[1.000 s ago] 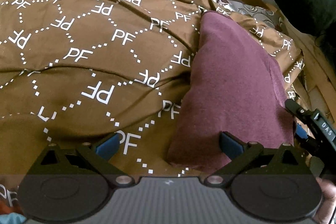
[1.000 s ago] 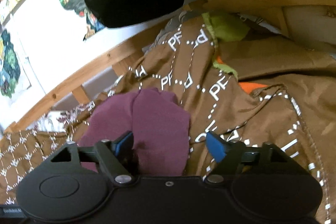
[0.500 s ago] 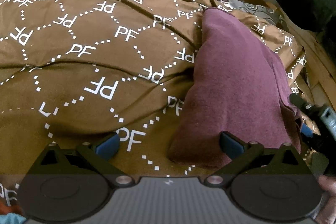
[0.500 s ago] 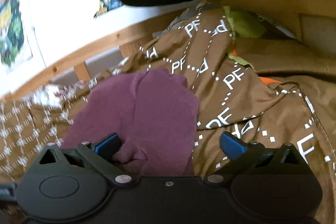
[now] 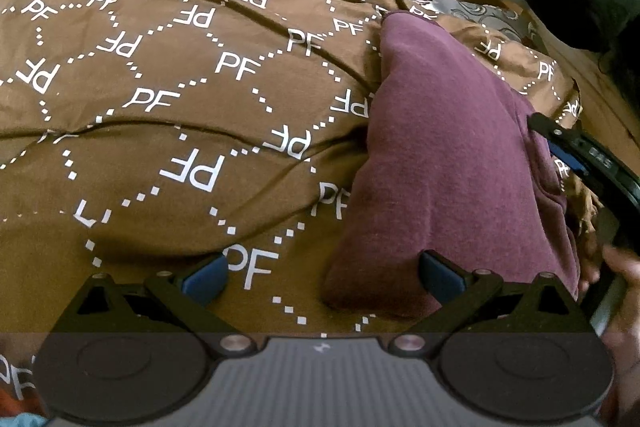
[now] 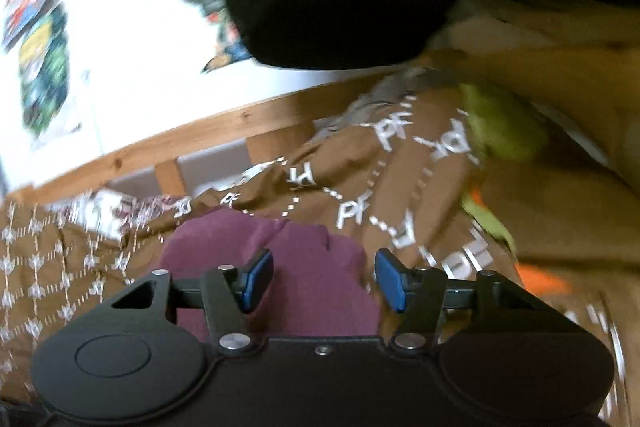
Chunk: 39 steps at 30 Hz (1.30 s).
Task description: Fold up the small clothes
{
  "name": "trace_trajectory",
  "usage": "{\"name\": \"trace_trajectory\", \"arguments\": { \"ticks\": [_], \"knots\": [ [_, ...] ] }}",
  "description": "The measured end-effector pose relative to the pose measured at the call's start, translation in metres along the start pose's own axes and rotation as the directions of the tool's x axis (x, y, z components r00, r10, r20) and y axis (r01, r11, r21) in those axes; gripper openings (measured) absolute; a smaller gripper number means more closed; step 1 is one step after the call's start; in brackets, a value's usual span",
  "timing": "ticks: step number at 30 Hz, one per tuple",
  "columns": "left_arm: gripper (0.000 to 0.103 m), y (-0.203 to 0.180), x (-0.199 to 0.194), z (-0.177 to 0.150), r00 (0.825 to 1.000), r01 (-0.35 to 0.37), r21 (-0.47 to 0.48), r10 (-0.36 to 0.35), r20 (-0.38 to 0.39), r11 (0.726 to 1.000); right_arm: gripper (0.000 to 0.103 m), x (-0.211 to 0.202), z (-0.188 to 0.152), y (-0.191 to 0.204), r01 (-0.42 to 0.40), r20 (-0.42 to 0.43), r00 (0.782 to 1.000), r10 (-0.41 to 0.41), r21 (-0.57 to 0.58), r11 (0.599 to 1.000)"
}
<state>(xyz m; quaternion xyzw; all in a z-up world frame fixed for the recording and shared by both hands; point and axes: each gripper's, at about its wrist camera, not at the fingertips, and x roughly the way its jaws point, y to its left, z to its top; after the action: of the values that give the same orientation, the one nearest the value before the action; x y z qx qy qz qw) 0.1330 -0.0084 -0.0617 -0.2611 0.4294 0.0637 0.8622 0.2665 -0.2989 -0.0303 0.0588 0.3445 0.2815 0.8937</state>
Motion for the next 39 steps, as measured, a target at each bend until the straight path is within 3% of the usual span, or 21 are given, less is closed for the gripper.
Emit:
{"name": "trace_trajectory", "arguments": {
  "ticks": [3, 5, 7, 11, 16, 17, 20, 21, 23, 24, 26, 30, 35, 39],
  "knots": [
    [0.103, 0.0, 0.0, -0.001, 1.0, -0.002, 0.002, 0.002, 0.005, 1.0, 0.059, 0.017, 0.004, -0.009, -0.011, -0.055, 0.998, 0.011, -0.003, 1.0],
    [0.103, -0.002, 0.001, -0.002, 1.0, -0.009, 0.007, 0.009, 0.01, 1.0, 0.057, 0.019, 0.002, -0.021, -0.032, -0.09, 0.995, 0.04, 0.082, 0.996],
    [0.103, -0.003, 0.002, -0.002, 1.0, -0.016, 0.016, 0.016, 0.016, 1.0, 0.047, 0.019, 0.001, -0.026, -0.061, -0.114, 0.991, 0.075, 0.123, 0.991],
    [0.103, -0.003, 0.001, -0.002, 1.0, -0.017, 0.021, 0.017, 0.018, 1.0, 0.029, 0.021, 0.0, -0.018, -0.047, -0.126, 0.991, 0.054, 0.061, 0.997],
    [0.103, -0.003, 0.002, -0.002, 1.0, -0.014, 0.021, 0.014, 0.019, 1.0, 0.032, 0.019, 0.002, 0.001, -0.002, -0.14, 0.99, -0.01, -0.091, 0.996],
    [0.103, -0.003, 0.002, -0.003, 1.0, -0.014, 0.022, 0.013, 0.019, 1.0, 0.039, 0.018, 0.005, 0.0, -0.011, -0.161, 0.987, -0.004, -0.089, 0.996],
    [0.103, -0.003, 0.002, -0.003, 1.0, -0.014, 0.023, 0.014, 0.021, 1.0, 0.04, 0.016, 0.007, -0.011, -0.011, -0.212, 0.977, 0.004, -0.032, 0.999],
    [0.103, -0.003, 0.002, -0.003, 1.0, -0.015, 0.023, 0.014, 0.022, 1.0, 0.039, 0.013, 0.007, -0.015, 0.002, -0.213, 0.977, -0.005, -0.014, 1.0],
    [0.103, -0.004, 0.002, -0.003, 1.0, -0.017, 0.026, 0.016, 0.024, 1.0, 0.024, 0.008, 0.007, -0.017, 0.016, -0.217, 0.976, -0.012, 0.015, 1.0],
    [0.103, -0.004, 0.002, -0.004, 1.0, -0.018, 0.027, 0.017, 0.025, 0.999, 0.021, 0.006, 0.007, -0.017, 0.025, -0.213, 0.977, -0.02, 0.018, 1.0],
    [0.103, -0.005, 0.002, -0.005, 0.999, -0.02, 0.029, 0.019, 0.027, 0.999, 0.005, 0.002, 0.006, -0.008, 0.043, -0.186, 0.982, -0.044, -0.01, 0.999],
    [0.103, -0.006, 0.002, -0.005, 0.999, -0.023, 0.032, 0.022, 0.03, 0.999, 0.004, -0.006, 0.004, 0.03, 0.004, -0.113, 0.993, -0.022, -0.155, 0.988],
    [0.103, -0.006, 0.001, -0.006, 0.999, -0.027, 0.034, 0.026, 0.034, 0.999, 0.004, -0.009, -0.007, 0.078, -0.028, -0.034, 0.999, 0.015, -0.422, 0.906],
    [0.103, -0.007, 0.001, -0.006, 0.999, -0.026, 0.033, 0.025, 0.034, 0.999, 0.004, 0.001, 0.004, 0.044, 0.044, -0.006, 0.999, -0.048, -0.309, 0.95]
  ]
}}
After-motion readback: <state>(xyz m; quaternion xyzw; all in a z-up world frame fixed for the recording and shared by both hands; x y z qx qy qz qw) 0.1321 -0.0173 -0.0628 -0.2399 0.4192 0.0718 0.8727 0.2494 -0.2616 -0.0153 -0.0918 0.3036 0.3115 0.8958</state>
